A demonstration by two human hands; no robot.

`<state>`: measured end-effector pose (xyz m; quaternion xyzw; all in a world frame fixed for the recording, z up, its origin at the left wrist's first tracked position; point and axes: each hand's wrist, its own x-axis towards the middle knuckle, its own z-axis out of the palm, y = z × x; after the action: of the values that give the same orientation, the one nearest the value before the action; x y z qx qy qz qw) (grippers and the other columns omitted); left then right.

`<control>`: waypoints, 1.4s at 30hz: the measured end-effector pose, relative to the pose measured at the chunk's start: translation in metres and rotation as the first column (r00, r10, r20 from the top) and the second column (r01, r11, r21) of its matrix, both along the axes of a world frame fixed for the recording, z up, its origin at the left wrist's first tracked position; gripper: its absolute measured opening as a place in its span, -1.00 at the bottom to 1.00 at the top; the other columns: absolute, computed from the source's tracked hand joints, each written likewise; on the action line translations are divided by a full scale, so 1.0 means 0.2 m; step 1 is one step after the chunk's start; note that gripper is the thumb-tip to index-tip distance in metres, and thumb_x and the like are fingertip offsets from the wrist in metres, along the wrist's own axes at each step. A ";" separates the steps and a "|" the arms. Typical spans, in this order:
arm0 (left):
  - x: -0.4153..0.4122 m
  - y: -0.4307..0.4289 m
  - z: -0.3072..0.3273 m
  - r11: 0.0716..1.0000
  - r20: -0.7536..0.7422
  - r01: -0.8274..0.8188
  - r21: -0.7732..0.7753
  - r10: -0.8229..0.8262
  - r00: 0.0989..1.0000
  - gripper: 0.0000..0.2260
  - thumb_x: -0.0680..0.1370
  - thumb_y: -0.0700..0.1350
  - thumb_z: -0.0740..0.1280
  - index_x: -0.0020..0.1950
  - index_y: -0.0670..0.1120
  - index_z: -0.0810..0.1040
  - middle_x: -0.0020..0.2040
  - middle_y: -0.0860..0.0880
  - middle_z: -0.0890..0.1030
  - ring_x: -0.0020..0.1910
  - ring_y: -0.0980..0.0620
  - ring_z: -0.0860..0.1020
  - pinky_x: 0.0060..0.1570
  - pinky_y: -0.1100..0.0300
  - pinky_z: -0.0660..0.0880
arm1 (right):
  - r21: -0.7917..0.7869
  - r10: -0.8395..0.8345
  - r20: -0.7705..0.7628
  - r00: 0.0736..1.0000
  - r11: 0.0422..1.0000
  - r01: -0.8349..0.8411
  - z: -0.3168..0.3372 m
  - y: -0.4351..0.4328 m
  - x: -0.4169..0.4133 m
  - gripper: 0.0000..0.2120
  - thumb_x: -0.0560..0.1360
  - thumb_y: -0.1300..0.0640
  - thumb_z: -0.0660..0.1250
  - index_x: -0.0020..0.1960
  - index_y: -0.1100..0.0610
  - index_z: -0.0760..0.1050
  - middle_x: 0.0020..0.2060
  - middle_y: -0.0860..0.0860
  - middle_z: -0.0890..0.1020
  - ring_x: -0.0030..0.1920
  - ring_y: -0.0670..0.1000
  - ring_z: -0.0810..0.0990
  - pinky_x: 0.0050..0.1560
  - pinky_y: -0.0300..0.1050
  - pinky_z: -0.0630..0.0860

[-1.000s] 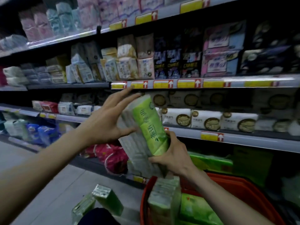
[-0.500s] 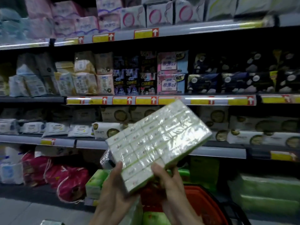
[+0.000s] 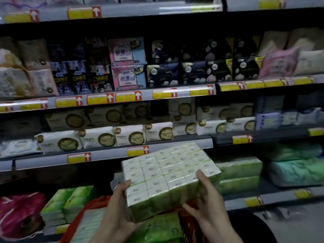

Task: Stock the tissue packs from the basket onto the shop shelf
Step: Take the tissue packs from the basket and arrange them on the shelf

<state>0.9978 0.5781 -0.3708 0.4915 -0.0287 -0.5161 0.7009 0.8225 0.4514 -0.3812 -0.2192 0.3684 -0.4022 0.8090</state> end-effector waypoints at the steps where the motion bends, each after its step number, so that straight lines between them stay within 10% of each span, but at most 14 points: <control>1: -0.02 -0.06 -0.02 0.999 0.000 0.024 0.032 -0.024 1.000 -0.59 0.47 0.17 0.43 0.27 0.06 0.66 0.19 -0.21 0.71 0.24 -0.35 0.60 0.28 -0.42 0.45 | 0.034 -0.034 -0.021 0.999 0.999 0.035 -0.02 -0.05 -0.03 -0.48 0.34 -0.08 0.65 0.26 -0.02 0.64 0.17 0.12 0.67 0.15 0.17 0.61 0.25 0.37 0.57; 7: -0.19 -0.48 -0.16 0.965 -0.033 0.212 0.154 -0.209 0.977 -0.54 0.43 0.22 0.45 0.27 0.07 0.63 0.14 -0.18 0.72 0.19 -0.27 0.64 0.24 -0.24 0.52 | 0.176 -0.195 -0.045 0.980 0.964 0.200 -0.14 -0.39 -0.19 -0.55 0.46 -0.05 0.55 0.30 0.05 0.60 0.14 0.13 0.69 0.06 0.21 0.65 -0.12 0.10 0.61; 11: -0.30 -0.78 -0.25 0.934 -0.105 0.324 0.149 -0.311 0.945 -0.45 0.40 0.21 0.48 0.30 -0.05 0.62 0.15 -0.25 0.71 0.19 -0.28 0.64 0.23 -0.24 0.54 | 0.205 -0.400 -0.083 0.913 0.889 0.409 -0.28 -0.70 -0.24 -0.28 0.18 -0.08 0.60 0.32 0.01 0.58 0.14 0.13 0.72 0.03 0.26 0.74 -0.09 0.35 0.66; 22: -0.55 -1.39 -0.47 0.838 -0.258 0.494 0.233 -0.436 0.862 -0.42 0.34 0.21 0.55 0.19 -0.15 0.67 0.03 -0.25 0.74 0.15 -0.27 0.64 0.29 -0.25 0.51 | 0.301 -0.799 -0.262 0.542 0.466 0.832 -0.67 -1.47 -0.43 -0.32 0.04 -0.01 0.53 0.17 0.00 0.59 -0.04 0.01 0.74 -0.19 0.13 0.75 -0.23 0.05 0.67; 32: -0.69 -1.69 -0.64 0.847 -0.419 0.494 0.195 -0.384 0.823 -0.36 0.29 0.18 0.57 0.26 -0.12 0.62 0.20 -0.26 0.66 0.17 -0.28 0.62 0.06 -0.14 0.63 | 0.203 -0.771 -0.293 0.565 0.528 0.825 -0.66 -1.64 -0.56 -0.28 0.16 0.08 0.59 0.31 0.04 0.52 -0.01 0.08 0.72 -0.17 0.15 0.76 -0.20 0.28 0.69; 42: -0.62 -1.91 -0.74 0.828 -0.305 0.499 0.254 -0.421 0.854 -0.48 0.37 0.22 0.45 0.22 -0.05 0.62 0.15 -0.21 0.70 0.17 -0.25 0.64 0.24 -0.14 0.56 | 0.206 -0.669 -0.220 0.710 0.679 0.705 -0.91 -1.83 -0.58 -0.11 0.01 -0.10 0.64 0.35 -0.04 0.57 0.02 0.05 0.79 -0.08 0.18 0.80 -0.18 0.28 0.67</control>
<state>0.8731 0.1956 -0.5185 0.5133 0.0215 -0.7226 0.4626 0.7061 0.0847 -0.5626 0.0246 0.5262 -0.6067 0.5954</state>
